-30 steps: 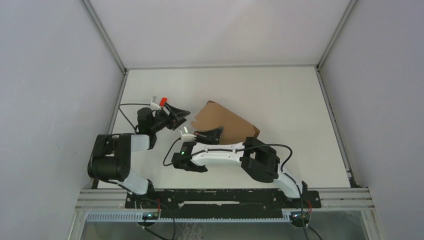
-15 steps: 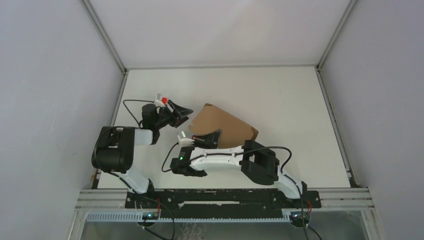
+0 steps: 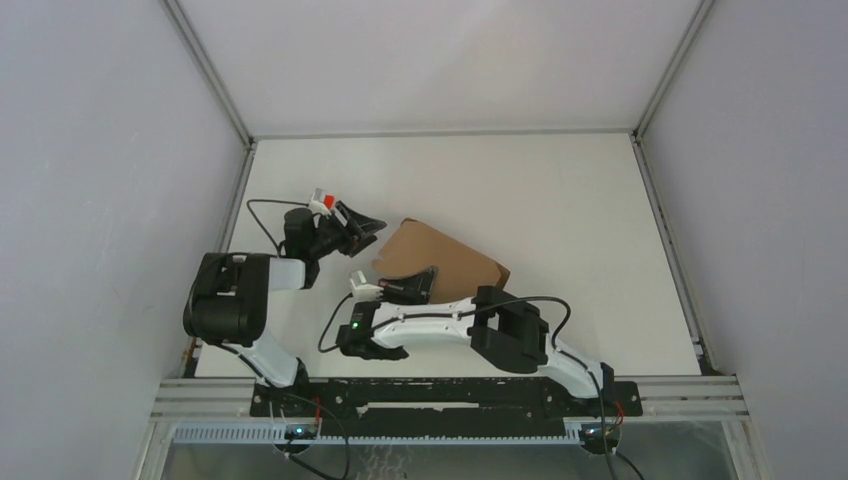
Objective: Fold the paper box
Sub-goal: Fold the paper box at the center of the board.
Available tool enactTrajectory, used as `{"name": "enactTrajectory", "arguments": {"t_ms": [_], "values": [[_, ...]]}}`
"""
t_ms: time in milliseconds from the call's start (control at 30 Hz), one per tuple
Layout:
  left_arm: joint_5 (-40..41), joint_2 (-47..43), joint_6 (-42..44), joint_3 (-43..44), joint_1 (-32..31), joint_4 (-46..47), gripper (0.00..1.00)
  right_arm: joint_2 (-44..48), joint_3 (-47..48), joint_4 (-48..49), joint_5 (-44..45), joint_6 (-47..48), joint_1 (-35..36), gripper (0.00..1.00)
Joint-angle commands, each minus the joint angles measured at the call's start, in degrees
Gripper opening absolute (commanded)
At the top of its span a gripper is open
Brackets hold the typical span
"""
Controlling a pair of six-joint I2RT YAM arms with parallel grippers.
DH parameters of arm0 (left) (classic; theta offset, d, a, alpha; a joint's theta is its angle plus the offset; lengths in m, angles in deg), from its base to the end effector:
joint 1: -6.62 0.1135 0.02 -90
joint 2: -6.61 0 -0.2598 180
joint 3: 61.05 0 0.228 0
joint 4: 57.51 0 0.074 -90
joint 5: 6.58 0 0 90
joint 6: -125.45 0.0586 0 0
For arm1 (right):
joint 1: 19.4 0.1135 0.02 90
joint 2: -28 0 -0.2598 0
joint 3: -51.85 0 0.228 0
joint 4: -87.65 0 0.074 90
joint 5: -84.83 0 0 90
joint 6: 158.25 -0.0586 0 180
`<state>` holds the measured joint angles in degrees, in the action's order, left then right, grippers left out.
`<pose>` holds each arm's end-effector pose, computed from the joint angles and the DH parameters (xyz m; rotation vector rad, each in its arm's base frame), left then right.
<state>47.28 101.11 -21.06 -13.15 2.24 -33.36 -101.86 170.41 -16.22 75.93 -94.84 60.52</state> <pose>0.3056 -0.0581 0.1605 -0.5042 2.0598 -1.2849 0.1226 0.3588 0.1931 -1.1571 1.5091 -1.2903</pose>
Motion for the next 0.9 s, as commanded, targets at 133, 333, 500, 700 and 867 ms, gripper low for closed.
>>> {"name": "enactTrajectory", "arguments": {"t_ms": [133, 333, 500, 700, 867], "values": [[0.9, -1.8, 2.1, 0.7, -0.3, 0.6, 0.70, -0.9, 2.0, -3.0, 3.1, -5.6, 0.7, 0.00], [-0.2, -1.5, 2.2, 1.8, -0.3, 0.5, 0.71, 0.7, -1.2, -3.0, 4.7, -5.5, -0.7, 0.00], [-2.5, -0.1, 2.0, 2.4, -0.3, 3.9, 0.74, 4.5, -1.7, -2.8, 2.3, -6.2, -1.9, 0.00], [-4.0, 2.6, 1.6, 4.4, -2.4, 6.8, 0.74, 6.9, -2.5, -2.9, 4.0, -4.5, -1.6, 0.00], [-4.5, 4.2, 2.6, 7.2, -6.2, 7.3, 0.75, 6.4, -2.4, -2.9, 4.0, -4.1, -1.0, 0.00]]}}
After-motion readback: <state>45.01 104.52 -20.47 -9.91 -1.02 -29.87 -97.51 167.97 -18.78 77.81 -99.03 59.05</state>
